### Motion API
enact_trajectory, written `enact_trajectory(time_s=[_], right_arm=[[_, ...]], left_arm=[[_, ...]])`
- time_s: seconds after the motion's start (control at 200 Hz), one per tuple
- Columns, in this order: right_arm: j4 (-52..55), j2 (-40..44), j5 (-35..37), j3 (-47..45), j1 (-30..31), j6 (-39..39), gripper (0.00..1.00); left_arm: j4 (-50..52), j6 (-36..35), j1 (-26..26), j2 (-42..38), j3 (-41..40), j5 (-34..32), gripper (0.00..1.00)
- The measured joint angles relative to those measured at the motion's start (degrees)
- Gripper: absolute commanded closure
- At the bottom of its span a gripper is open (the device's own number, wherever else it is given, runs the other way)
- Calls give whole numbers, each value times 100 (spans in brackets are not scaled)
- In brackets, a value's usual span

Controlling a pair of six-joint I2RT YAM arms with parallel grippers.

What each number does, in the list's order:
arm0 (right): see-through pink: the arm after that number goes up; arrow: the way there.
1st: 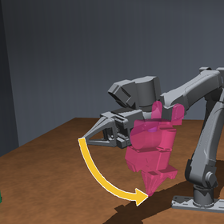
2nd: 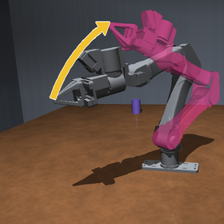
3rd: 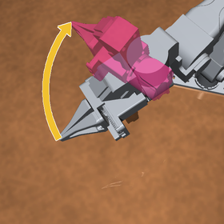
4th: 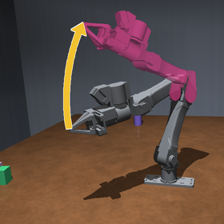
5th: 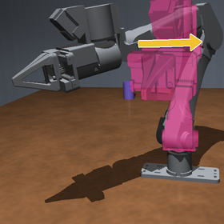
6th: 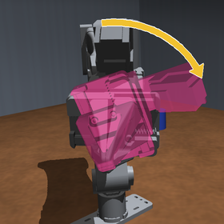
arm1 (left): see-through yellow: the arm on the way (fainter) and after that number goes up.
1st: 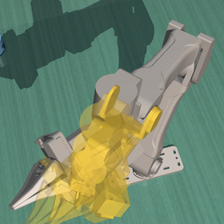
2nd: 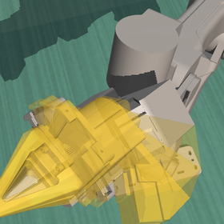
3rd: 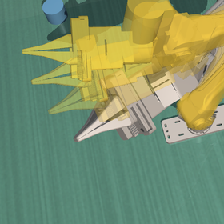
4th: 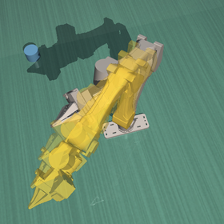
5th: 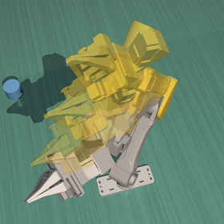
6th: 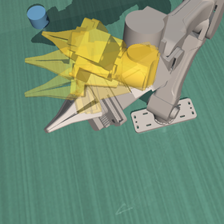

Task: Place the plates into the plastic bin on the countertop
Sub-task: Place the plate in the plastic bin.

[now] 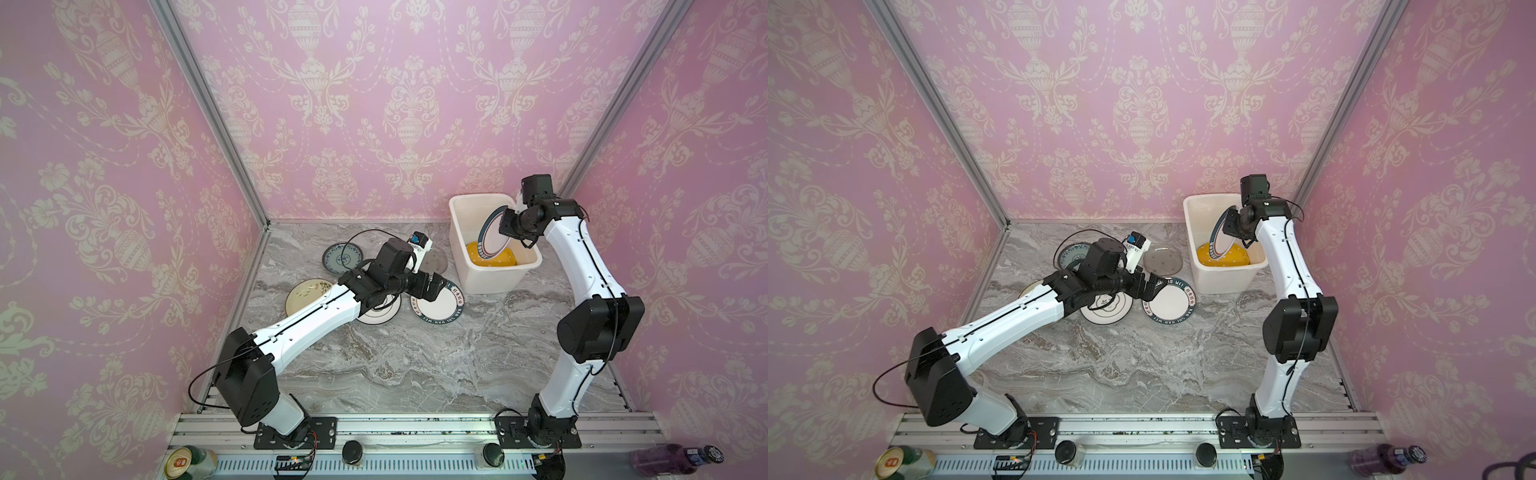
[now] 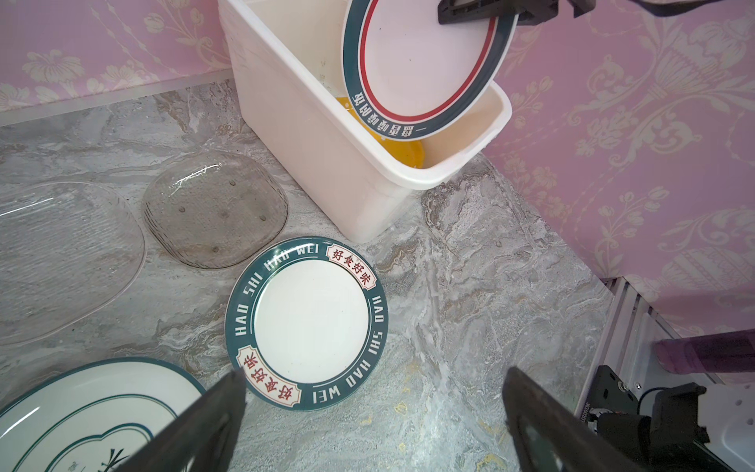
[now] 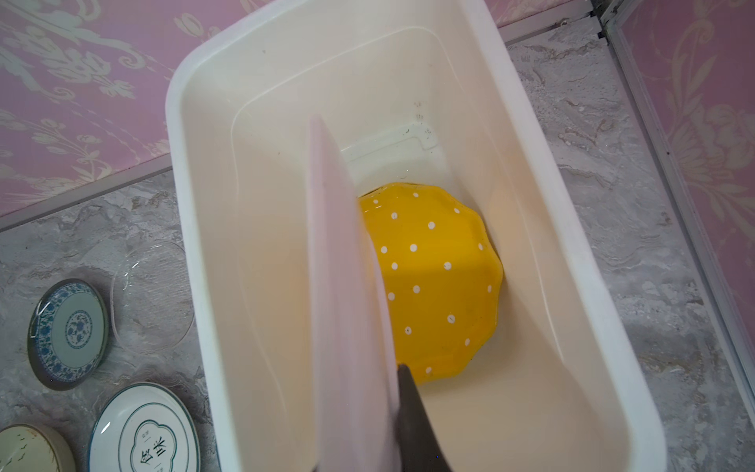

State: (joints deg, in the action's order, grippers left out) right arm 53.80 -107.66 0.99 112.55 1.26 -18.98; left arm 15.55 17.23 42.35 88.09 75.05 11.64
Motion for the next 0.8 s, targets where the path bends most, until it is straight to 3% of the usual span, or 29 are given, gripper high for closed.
enact_trajectory(time_s=[0.801], right_arm=[[-238,-839,-249,-278,221,704,100]], left_arm=[[-133,-4,-133,452,4,326,1]])
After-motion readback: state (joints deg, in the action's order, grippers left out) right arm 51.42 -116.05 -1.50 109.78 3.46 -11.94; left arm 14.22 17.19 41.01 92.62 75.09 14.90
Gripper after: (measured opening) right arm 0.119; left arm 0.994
